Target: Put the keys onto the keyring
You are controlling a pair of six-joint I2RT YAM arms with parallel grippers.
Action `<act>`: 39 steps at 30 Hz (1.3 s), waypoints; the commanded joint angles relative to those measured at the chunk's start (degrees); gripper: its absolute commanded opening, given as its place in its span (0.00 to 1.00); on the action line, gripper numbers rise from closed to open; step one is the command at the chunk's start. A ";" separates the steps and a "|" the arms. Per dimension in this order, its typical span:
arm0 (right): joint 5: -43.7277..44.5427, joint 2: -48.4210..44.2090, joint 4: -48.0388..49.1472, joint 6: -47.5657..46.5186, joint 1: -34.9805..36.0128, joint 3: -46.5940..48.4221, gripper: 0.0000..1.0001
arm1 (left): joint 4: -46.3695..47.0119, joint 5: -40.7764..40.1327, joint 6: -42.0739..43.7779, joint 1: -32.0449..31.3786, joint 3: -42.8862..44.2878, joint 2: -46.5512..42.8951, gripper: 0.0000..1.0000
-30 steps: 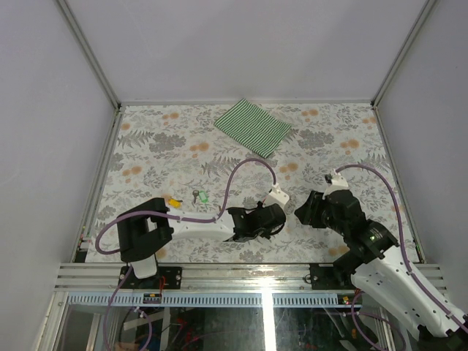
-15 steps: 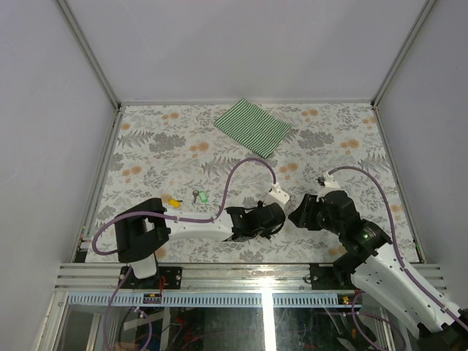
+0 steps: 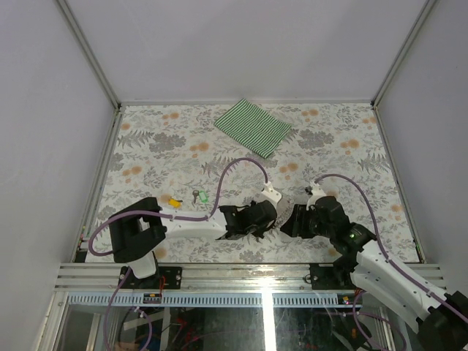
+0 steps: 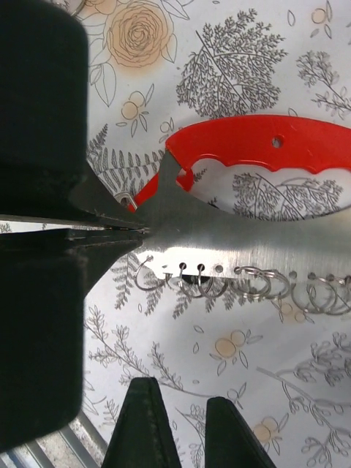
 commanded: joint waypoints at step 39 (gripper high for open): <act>7.11 -7.74 -2.08 -0.94 0.29 4.36 0.53 | 6.62 3.84 2.38 9.88 -0.22 -0.75 0.26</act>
